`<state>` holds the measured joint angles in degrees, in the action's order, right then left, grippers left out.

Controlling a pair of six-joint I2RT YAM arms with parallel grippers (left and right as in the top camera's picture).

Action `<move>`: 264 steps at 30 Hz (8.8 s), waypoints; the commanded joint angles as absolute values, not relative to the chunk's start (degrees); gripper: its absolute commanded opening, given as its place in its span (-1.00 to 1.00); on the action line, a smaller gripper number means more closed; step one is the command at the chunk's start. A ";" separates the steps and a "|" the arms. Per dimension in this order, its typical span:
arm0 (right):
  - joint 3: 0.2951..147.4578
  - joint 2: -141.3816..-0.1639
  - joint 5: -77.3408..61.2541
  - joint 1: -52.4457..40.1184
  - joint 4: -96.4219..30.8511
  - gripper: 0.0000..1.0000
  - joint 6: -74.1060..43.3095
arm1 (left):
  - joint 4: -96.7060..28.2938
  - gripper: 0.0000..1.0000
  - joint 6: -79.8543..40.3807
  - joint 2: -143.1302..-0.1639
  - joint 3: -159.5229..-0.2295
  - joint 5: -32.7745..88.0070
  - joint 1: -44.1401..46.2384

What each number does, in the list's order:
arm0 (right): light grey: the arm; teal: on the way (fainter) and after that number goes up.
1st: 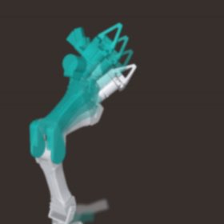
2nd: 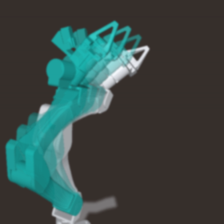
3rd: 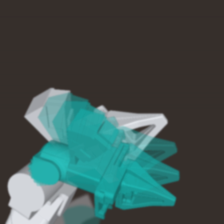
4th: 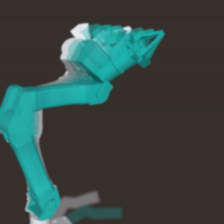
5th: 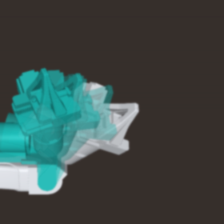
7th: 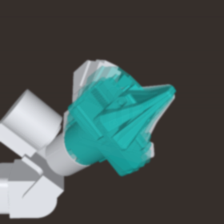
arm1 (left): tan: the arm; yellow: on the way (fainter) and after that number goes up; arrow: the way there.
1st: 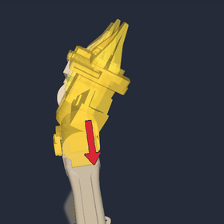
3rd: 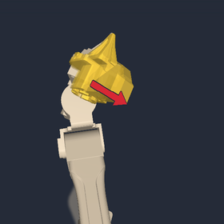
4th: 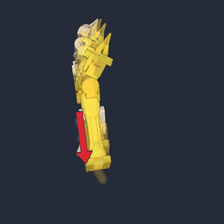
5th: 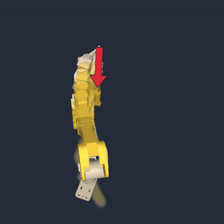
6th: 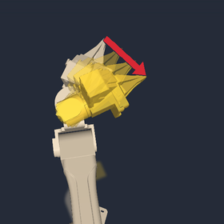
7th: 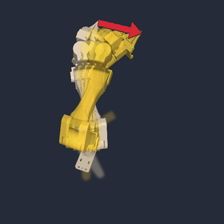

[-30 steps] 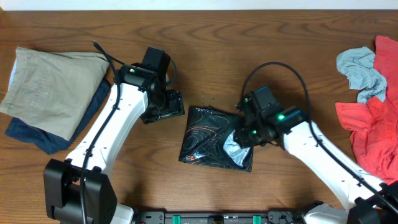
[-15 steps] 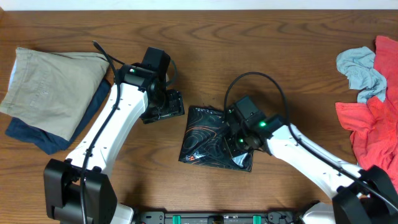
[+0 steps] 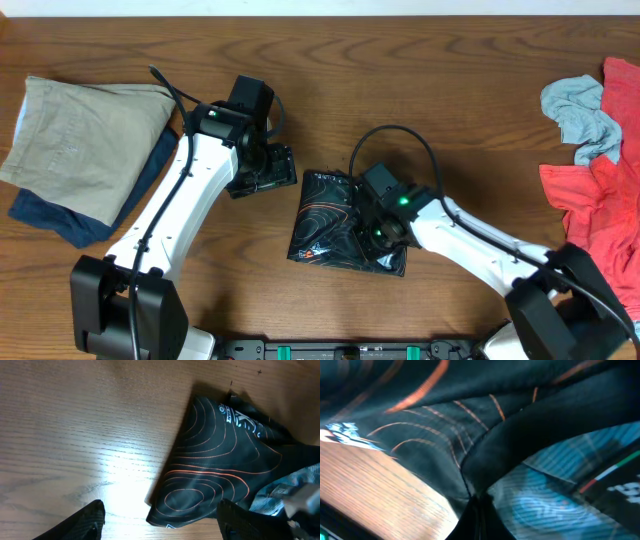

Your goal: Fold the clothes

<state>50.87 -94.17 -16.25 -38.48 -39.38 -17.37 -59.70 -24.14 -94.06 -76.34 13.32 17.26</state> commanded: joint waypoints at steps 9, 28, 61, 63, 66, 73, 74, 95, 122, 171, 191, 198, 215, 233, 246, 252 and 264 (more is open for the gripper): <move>50.46 -94.78 -9.19 -37.26 -57.30 -0.98 -20.88 | -59.70 0.46 -24.23 -94.45 -75.96 12.75 17.10; 50.59 -94.50 2.81 -28.05 -52.66 -0.88 -26.17 | -57.19 0.46 -21.74 -94.48 -75.96 12.78 18.33; 38.48 -82.85 -9.37 -27.77 -43.35 -0.71 -23.51 | -57.41 0.43 -12.45 -115.74 -75.96 12.19 26.22; 36.75 -82.89 -8.47 -27.77 -40.03 -0.73 -23.53 | -60.07 0.43 -12.47 -115.74 -75.96 10.41 26.17; 34.63 -83.11 -5.56 -27.75 -34.35 -0.86 -23.53 | -64.16 0.43 -12.56 -115.74 -75.96 7.11 26.17; 33.21 -83.59 6.35 -27.75 -20.03 -0.98 -21.28 | -70.52 0.42 -17.45 -115.72 -75.96 7.03 26.24; 33.21 -83.59 6.83 -27.73 -17.78 -0.98 -19.70 | -71.35 0.41 -18.55 -115.59 -75.96 7.03 26.24; 39.07 -69.84 3.22 -27.70 -31.18 -0.09 -16.62 | -50.43 0.89 5.52 -104.38 -78.24 33.06 22.50; 39.07 -65.36 -0.25 -27.70 -40.99 -0.08 -16.62 | -39.44 0.44 5.96 -125.69 -78.13 45.80 28.93; 39.11 -62.13 5.85 -27.64 -41.41 -0.09 -16.64 | -31.97 -0.88 3.84 -93.21 -83.83 10.85 -11.07; 39.11 -62.13 6.20 -25.85 -41.41 -0.10 -16.62 | -25.08 -0.43 -8.93 -100.95 -83.59 8.27 -37.19; 39.11 -62.13 6.20 -25.82 -42.09 -0.08 -16.62 | -23.97 0.96 -12.34 -103.50 -83.61 14.66 -41.12; 39.11 -62.15 5.32 -25.82 -39.16 0.31 -16.64 | -30.13 0.96 -11.29 -93.36 -83.59 18.57 -30.76; 39.09 -62.15 5.39 -25.82 -42.04 0.35 -16.62 | -43.66 0.90 -18.68 -94.35 -76.44 -9.87 -31.38; 39.09 -62.15 6.02 -25.82 -43.11 0.35 -16.62 | -23.27 0.90 -11.81 -94.48 -64.58 3.33 -36.62; 39.09 -62.15 6.02 -25.82 -43.11 0.36 -16.64 | -18.24 0.89 -9.63 -96.60 -63.18 3.44 -36.69; 39.09 -62.15 6.02 -25.82 -43.51 0.36 -16.64 | -17.02 0.64 -9.65 -104.62 -63.18 8.45 -36.69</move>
